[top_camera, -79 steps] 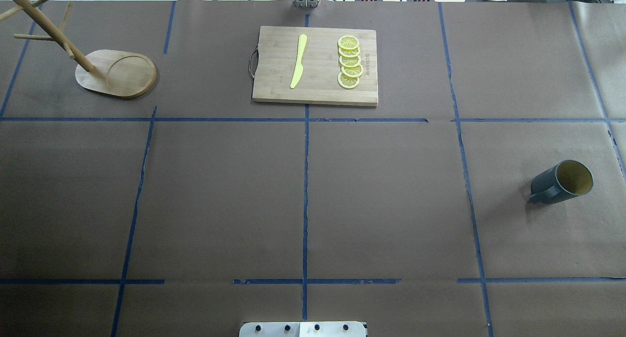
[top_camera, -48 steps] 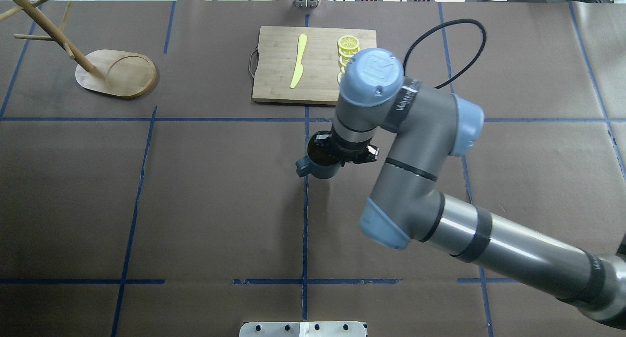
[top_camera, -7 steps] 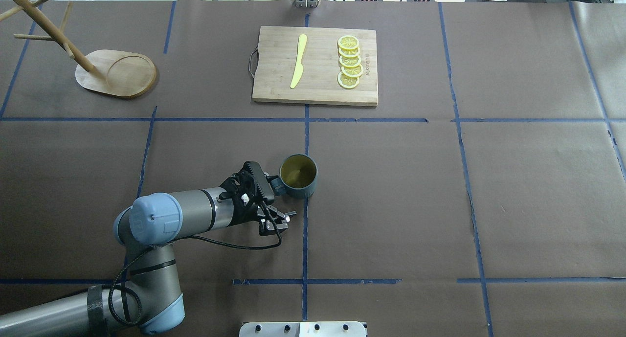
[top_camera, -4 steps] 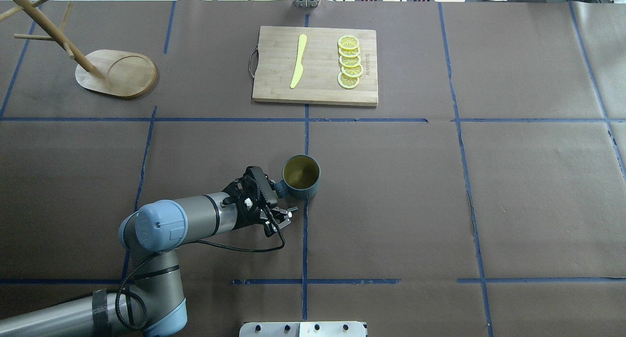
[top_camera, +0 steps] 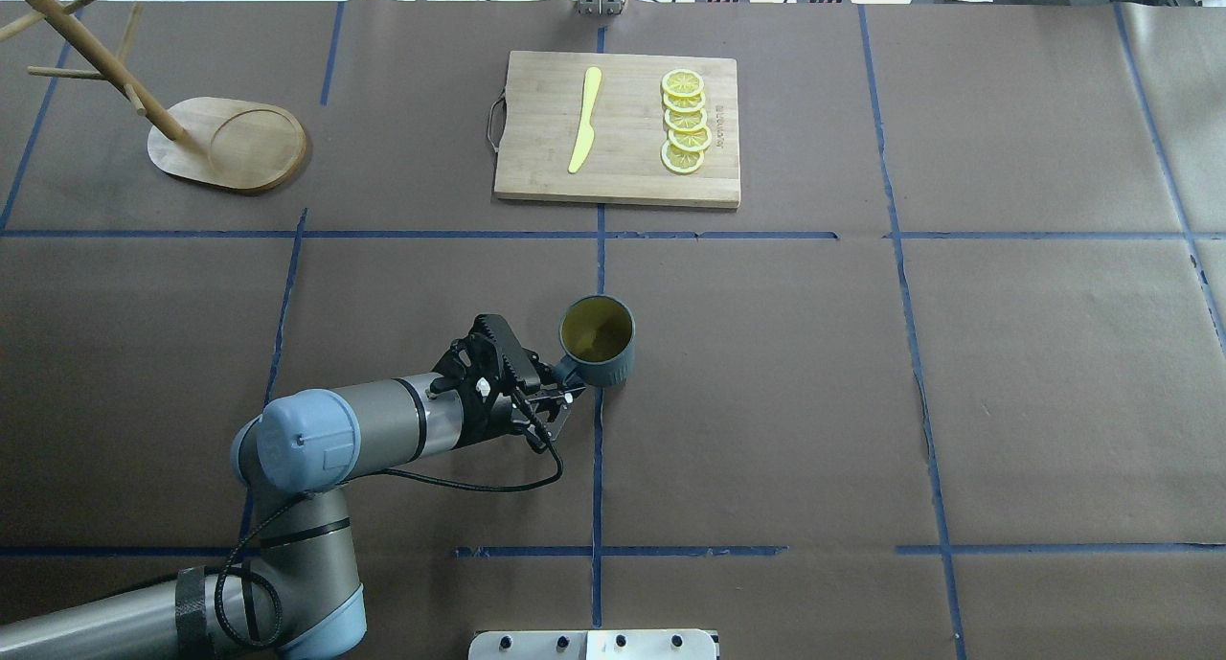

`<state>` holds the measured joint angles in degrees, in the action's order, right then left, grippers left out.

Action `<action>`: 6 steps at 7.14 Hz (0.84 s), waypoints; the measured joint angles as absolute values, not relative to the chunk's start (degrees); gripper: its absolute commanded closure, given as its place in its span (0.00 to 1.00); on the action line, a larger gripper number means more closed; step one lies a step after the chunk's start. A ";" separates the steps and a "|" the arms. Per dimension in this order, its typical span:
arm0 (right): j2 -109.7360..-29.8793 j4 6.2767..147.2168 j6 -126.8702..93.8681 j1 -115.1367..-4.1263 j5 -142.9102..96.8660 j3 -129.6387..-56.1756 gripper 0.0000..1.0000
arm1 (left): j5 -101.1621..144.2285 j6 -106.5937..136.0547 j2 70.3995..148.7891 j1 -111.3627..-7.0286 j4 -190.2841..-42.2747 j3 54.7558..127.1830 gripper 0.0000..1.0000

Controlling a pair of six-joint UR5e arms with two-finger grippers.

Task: Hang cup on storage rack
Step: 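Grasp the mug handle with the left gripper and lift, then carry the mug with the left gripper up to the wooden rack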

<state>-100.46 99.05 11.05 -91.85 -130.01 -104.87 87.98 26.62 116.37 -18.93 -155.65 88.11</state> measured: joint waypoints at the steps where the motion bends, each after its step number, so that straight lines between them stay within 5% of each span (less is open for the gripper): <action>1: -100.49 99.05 11.09 -91.85 -130.05 -104.94 0.00 | 87.96 33.39 116.25 -19.26 -155.75 90.42 1.00; 6: -100.55 98.98 11.33 -91.85 -130.08 -104.94 0.00 | 88.24 94.61 115.38 -31.49 -168.45 94.05 1.00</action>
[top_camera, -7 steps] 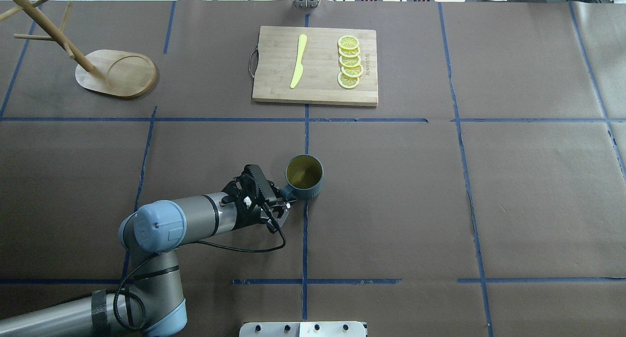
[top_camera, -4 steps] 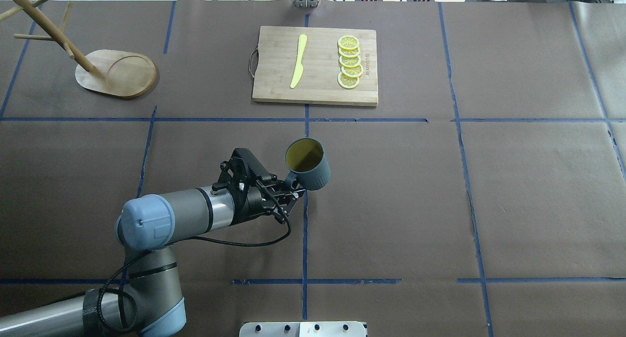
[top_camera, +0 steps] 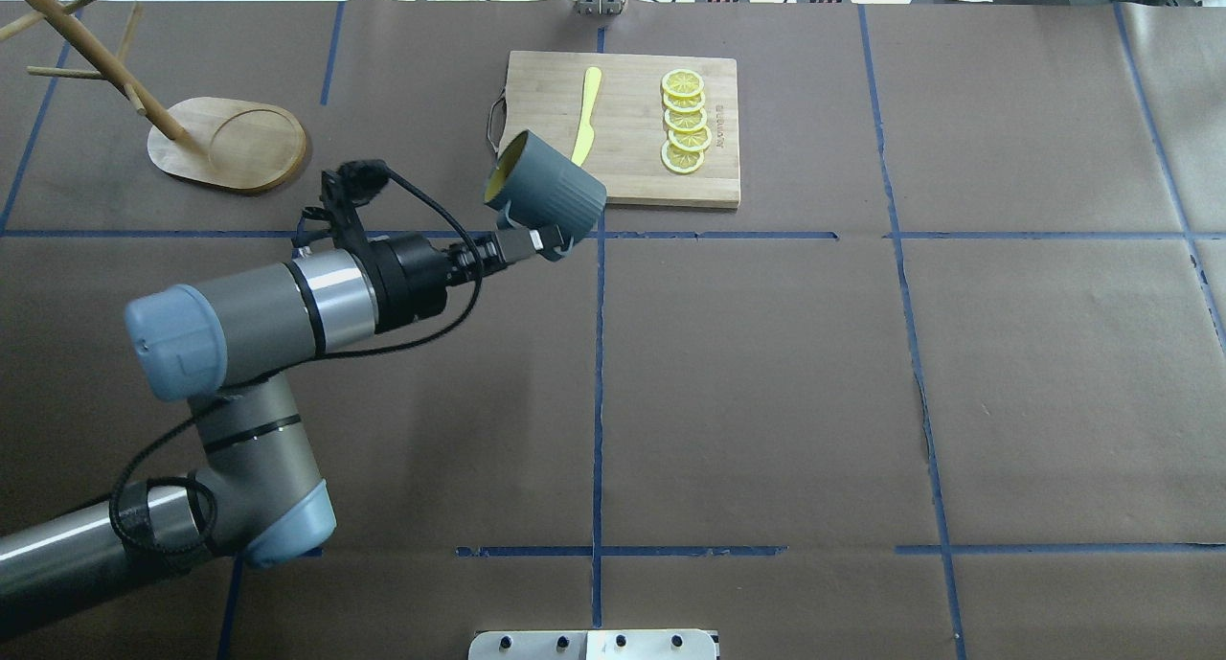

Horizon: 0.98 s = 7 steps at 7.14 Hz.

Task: Hang cup on storage rack
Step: 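Carry the mug with the left gripper up to the wooden rack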

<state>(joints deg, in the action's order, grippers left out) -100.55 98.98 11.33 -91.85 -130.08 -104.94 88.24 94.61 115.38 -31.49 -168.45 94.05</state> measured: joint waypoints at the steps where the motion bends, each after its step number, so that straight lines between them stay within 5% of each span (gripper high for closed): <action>1: -100.55 98.67 11.32 -91.85 -130.08 -104.94 0.00 | 88.32 107.31 115.31 -35.25 -170.25 93.92 1.00; 4: -100.55 97.95 11.33 -91.85 -130.08 -104.94 0.00 | 88.27 139.24 115.16 -48.94 -172.88 90.81 0.98; 7: -100.47 97.83 11.34 -91.85 -130.08 -105.07 0.00 | 88.17 156.35 114.82 -57.17 -185.70 78.55 0.98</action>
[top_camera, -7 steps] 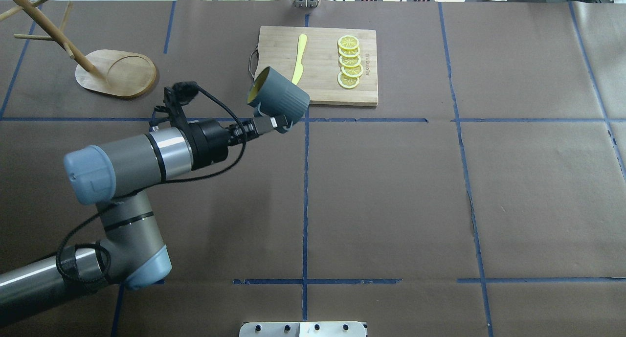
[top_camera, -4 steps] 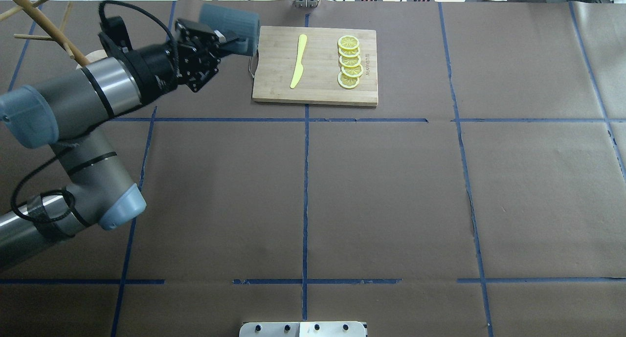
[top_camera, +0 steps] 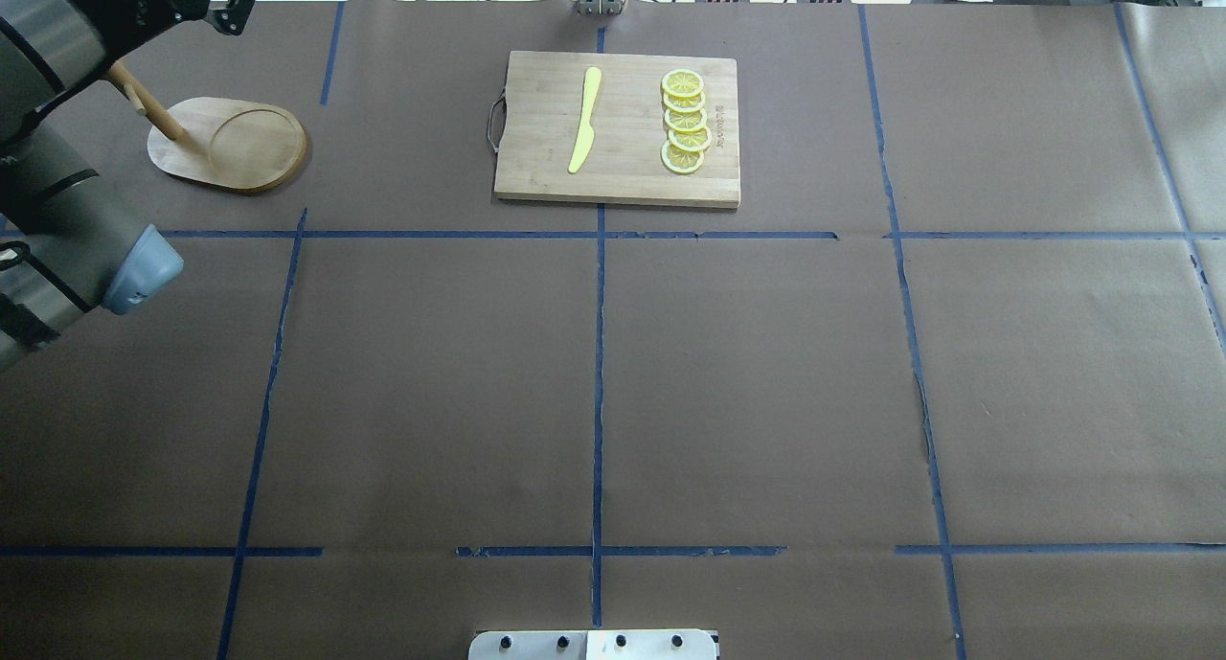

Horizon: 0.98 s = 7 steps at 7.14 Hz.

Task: Hang cup on storage rack
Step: 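Carry the mug with the left gripper up to the wooden rack, then hook the mug handle onto a rack peg and open the left gripper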

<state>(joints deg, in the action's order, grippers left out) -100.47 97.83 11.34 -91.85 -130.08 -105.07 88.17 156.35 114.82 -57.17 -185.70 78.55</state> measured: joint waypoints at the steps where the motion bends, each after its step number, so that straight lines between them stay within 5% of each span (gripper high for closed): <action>1: -100.46 97.82 11.34 -91.85 -130.08 -105.10 0.00 | 88.11 159.68 114.74 -58.76 -190.96 73.60 0.98; 7: -100.46 97.76 11.34 -91.85 -130.08 -105.11 0.00 | 87.98 169.06 112.71 -61.58 -205.91 61.08 0.98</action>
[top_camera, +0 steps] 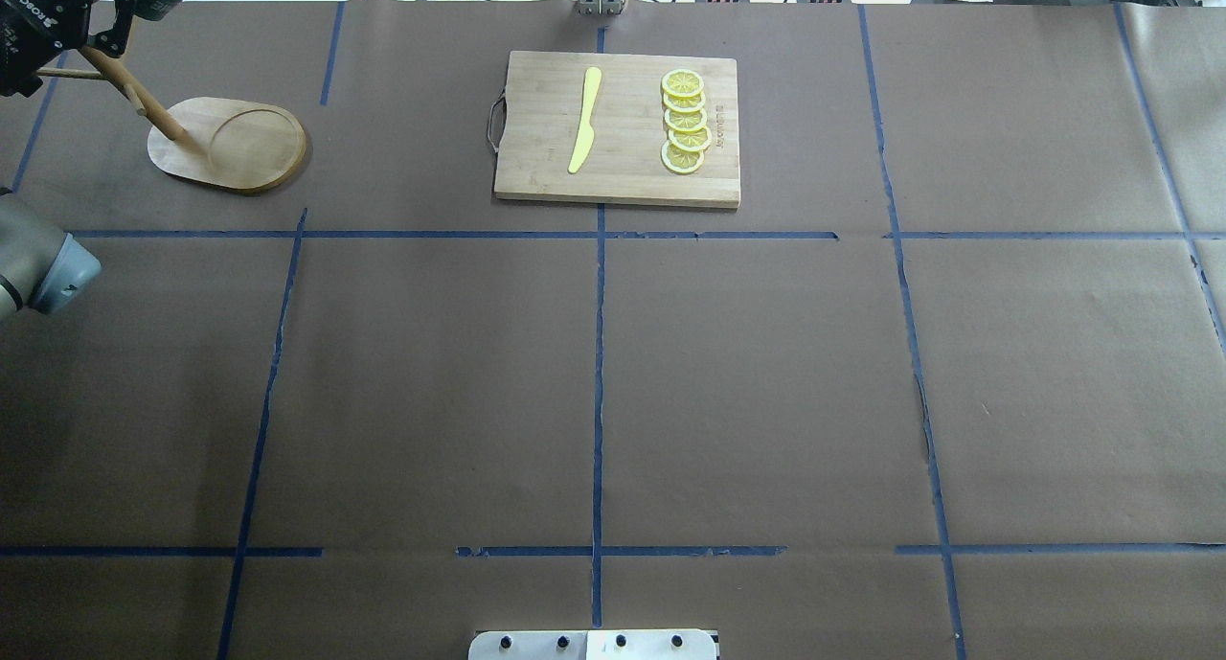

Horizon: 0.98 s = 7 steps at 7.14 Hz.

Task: Hang cup on storage rack
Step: 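Hook the mug handle onto a rack peg and open the left gripper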

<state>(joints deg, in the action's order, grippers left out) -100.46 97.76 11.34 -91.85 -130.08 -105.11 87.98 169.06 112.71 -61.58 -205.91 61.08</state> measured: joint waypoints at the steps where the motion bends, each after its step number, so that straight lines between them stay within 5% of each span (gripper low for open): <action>1: -100.46 97.75 11.34 -91.85 -130.08 -105.14 0.00 | 87.98 169.21 112.31 -61.61 -206.80 60.45 0.98; 6: -100.46 97.80 11.34 -91.85 -130.01 -105.38 0.00 | 87.96 169.31 111.27 -61.44 -214.70 53.83 0.95; 7: -100.46 97.78 11.34 -91.85 -130.00 -105.38 0.00 | 87.92 169.29 111.22 -61.37 -215.88 52.63 0.89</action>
